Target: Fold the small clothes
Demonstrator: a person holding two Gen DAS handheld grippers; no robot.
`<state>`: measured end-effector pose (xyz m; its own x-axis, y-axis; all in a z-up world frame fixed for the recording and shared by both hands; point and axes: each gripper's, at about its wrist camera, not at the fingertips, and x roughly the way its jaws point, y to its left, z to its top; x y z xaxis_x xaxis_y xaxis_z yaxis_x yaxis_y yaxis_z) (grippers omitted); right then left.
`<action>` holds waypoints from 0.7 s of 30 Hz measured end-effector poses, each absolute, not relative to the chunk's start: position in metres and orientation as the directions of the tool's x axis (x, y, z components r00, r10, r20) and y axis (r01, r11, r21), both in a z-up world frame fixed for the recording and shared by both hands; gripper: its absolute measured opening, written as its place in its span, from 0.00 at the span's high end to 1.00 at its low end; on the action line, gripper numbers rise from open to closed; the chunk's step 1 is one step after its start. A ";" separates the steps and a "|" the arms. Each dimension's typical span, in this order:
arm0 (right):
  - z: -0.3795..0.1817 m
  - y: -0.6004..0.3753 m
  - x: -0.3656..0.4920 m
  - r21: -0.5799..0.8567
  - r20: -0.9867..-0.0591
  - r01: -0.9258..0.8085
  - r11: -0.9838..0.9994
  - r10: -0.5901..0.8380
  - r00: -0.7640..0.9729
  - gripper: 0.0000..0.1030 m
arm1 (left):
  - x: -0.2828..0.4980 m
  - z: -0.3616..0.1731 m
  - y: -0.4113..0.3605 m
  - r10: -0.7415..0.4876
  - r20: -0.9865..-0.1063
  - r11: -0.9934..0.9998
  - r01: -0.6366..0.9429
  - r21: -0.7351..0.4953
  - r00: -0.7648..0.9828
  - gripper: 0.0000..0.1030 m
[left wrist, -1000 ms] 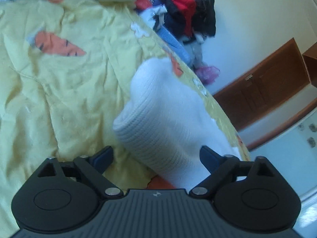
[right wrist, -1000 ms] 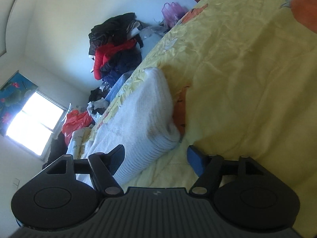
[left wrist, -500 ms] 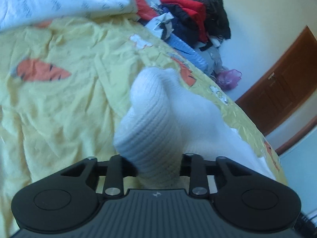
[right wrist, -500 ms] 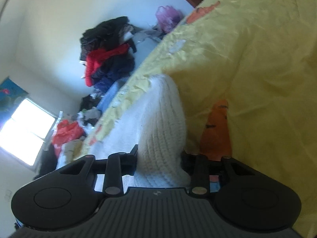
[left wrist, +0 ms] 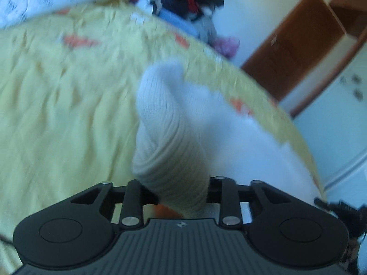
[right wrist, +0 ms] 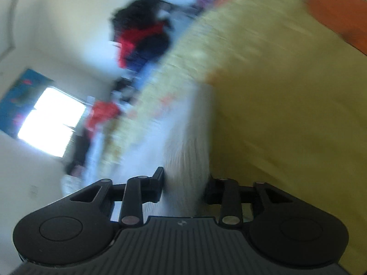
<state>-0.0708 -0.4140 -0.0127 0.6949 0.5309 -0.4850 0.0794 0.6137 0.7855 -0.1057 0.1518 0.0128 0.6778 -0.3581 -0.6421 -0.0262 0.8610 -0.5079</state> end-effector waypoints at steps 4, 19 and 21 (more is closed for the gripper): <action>-0.006 -0.448 -0.084 0.762 -0.492 0.151 0.629 0.412 0.767 0.42 | -0.116 0.034 0.174 -0.368 -0.602 0.860 0.015 -0.509 0.709 0.58; 0.028 -0.360 0.106 0.344 -0.671 -0.150 0.927 0.354 0.651 0.25 | 0.065 0.045 0.103 -0.013 -0.709 0.998 0.054 0.036 0.705 0.20; 0.018 -0.351 0.115 0.341 -0.706 -0.164 0.926 0.367 0.606 0.39 | 0.084 0.026 0.099 0.004 -0.770 0.996 0.065 0.059 0.638 0.23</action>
<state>0.1148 -0.3510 0.0179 0.6063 0.3668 -0.7056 -0.1638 0.9259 0.3405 0.0837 0.0992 0.0256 0.6376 0.0036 -0.7703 0.0652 0.9961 0.0586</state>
